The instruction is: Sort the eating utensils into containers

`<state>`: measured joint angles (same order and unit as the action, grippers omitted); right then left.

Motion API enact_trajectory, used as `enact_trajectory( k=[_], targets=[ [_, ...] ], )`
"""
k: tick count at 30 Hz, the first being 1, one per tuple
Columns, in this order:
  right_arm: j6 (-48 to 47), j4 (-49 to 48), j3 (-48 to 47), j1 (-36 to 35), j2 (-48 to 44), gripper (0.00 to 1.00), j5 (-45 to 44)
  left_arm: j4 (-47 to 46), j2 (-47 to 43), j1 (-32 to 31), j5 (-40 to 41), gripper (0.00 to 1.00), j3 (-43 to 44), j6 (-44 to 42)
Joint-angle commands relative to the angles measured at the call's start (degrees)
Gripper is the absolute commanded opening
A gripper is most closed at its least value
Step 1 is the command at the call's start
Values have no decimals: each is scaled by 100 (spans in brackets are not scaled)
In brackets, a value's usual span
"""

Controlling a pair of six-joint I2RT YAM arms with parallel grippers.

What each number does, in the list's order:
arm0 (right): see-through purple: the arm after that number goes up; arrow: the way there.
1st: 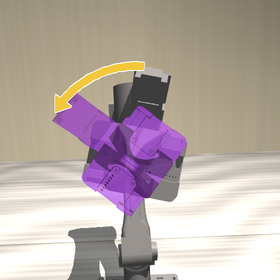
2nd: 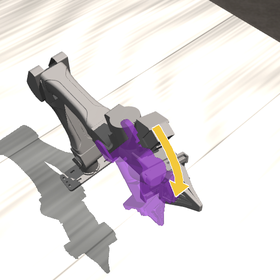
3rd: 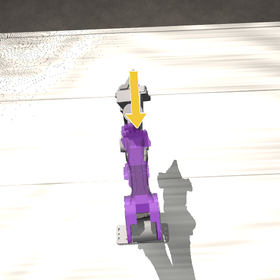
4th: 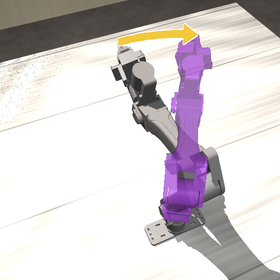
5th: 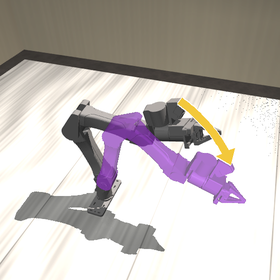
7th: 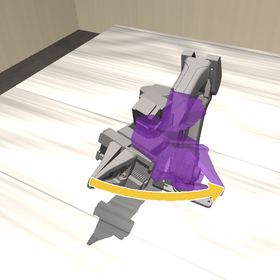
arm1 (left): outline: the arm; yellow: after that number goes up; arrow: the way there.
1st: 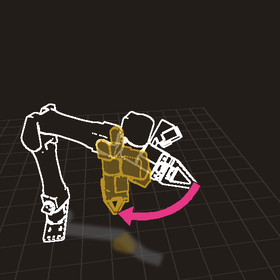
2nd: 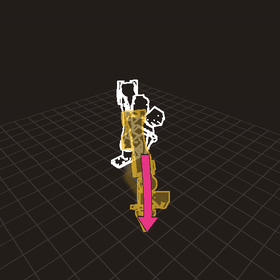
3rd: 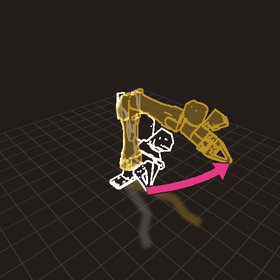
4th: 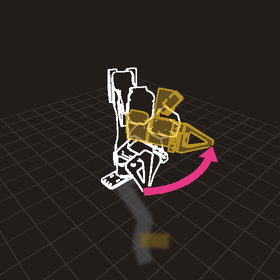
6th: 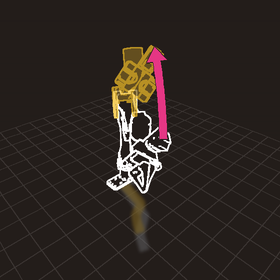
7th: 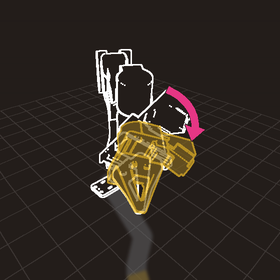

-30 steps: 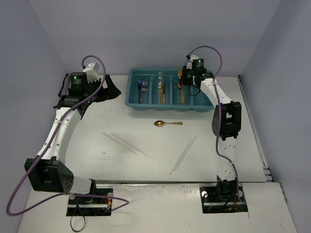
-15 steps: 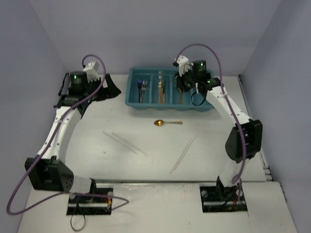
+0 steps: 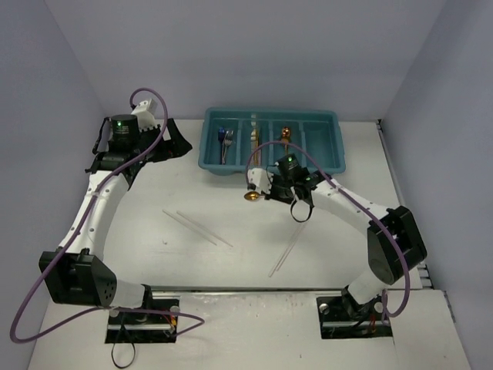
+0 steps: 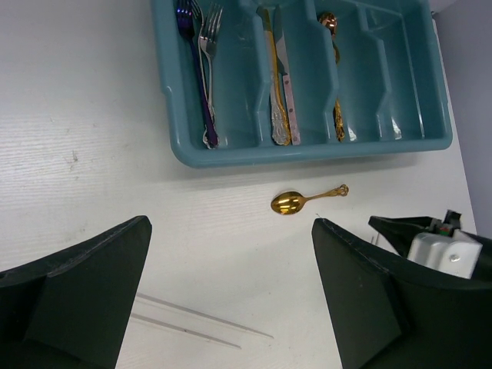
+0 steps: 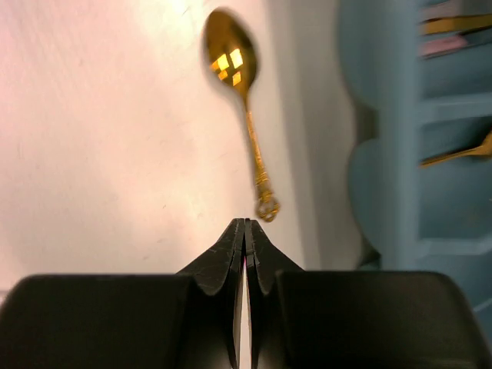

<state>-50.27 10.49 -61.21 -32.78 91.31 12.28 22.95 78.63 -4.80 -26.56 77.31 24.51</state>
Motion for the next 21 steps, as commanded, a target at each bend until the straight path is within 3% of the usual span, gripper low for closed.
enact_trajectory(
  k=[1, 14, 21],
  targets=[
    [-397, -715, -334, -123, 141, 0, -464, -428, -212, 19, -73, 85, 74, 89],
    [-674, -1593, -741, -290, 1469, 0, -789, -327, -234, 22, -25, 85, 82, -59],
    [-782, -1644, -659, -375, 1609, 0, -627, -288, -234, 26, 2, 85, 97, -125]
  ],
)
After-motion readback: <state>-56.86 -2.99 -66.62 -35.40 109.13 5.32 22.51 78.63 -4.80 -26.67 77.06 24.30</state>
